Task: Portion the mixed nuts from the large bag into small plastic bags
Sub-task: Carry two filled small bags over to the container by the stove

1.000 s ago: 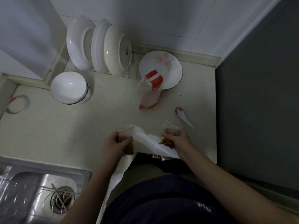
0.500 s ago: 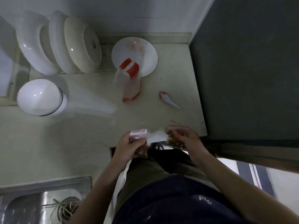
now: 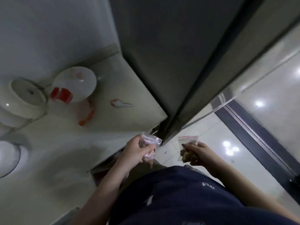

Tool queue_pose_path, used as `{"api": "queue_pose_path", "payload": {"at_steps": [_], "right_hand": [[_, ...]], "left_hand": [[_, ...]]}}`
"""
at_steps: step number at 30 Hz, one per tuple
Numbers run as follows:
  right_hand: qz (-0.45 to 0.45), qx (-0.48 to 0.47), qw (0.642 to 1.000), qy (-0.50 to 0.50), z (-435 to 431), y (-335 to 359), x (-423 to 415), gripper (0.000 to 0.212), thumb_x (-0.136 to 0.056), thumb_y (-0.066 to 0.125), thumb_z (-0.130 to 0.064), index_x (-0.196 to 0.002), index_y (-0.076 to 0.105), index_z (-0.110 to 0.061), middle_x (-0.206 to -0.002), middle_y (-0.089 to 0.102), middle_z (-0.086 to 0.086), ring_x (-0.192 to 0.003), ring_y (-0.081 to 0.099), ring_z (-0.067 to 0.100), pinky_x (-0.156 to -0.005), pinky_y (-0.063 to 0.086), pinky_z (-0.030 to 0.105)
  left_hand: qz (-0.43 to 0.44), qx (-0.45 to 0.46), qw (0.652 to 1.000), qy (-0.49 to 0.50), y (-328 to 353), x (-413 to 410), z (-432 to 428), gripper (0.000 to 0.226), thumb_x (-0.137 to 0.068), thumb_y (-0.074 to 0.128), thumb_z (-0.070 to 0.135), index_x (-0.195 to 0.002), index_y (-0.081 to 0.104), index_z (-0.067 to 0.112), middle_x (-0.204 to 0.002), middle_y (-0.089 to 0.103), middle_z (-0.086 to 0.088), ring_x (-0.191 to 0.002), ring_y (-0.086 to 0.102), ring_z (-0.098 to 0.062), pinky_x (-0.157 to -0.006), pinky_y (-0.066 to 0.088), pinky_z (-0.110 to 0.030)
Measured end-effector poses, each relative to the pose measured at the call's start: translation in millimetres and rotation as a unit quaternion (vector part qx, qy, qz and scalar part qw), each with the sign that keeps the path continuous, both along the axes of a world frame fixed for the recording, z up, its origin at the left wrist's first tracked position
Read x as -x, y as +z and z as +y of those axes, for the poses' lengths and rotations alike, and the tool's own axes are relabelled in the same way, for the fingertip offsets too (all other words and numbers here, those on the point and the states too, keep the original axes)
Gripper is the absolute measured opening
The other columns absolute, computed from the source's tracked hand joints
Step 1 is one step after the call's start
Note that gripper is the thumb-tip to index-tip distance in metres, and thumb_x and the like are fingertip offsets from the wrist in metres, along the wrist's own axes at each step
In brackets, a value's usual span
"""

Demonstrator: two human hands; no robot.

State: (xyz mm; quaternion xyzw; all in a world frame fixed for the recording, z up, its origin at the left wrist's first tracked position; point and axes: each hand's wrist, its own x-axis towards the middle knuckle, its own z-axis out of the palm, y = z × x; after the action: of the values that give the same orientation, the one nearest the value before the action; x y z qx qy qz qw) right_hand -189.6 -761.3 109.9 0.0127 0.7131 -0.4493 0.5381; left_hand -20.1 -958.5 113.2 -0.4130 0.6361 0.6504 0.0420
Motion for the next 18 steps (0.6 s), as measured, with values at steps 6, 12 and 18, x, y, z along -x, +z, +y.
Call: {"api": "queue_pose_path", "payload": {"at_steps": [6,12,18], "right_hand": [[-0.001,0.018,0.981,-0.195,127.3,1.7,-4.1,0.019,-0.092,0.060,-0.026,-0.095,0.063,-0.007,-0.074,0.068,0.007,-0.063,0.064,0.018,-0.047,0.044,0.019],[-0.023,-0.007,0.915,-0.403,264.3,-15.4,-58.1,0.014,-0.093,0.059,-0.024,-0.094,0.060,-0.010,-0.070,0.065,0.004,-0.049,0.059,0.010,-0.043,0.044,0.017],[-0.064,-0.056,0.780,-0.620,359.3,-35.3,-158.6,0.014,-0.090,0.062,-0.032,-0.097,0.061,-0.020,-0.080,0.067,0.004,-0.065,0.062,0.017,-0.056,0.044,0.023]], "left_hand": [[-0.006,-0.016,0.988,-0.152,7.2,71.4,77.9,0.025,-0.076,0.079,0.032,-0.085,0.060,0.019,-0.078,0.065,-0.001,-0.068,0.062,-0.023,-0.068,0.055,-0.053],[-0.033,-0.105,0.955,-0.276,-0.4,124.6,176.8,0.018,-0.090,0.066,0.003,-0.094,0.051,-0.006,-0.060,0.053,-0.015,-0.044,0.043,-0.015,-0.050,0.045,-0.032],[-0.071,-0.185,0.898,-0.392,-10.7,157.4,266.5,0.023,-0.091,0.061,-0.001,-0.073,0.047,0.001,-0.059,0.041,-0.011,-0.043,0.036,-0.012,-0.045,0.031,-0.020]]}}
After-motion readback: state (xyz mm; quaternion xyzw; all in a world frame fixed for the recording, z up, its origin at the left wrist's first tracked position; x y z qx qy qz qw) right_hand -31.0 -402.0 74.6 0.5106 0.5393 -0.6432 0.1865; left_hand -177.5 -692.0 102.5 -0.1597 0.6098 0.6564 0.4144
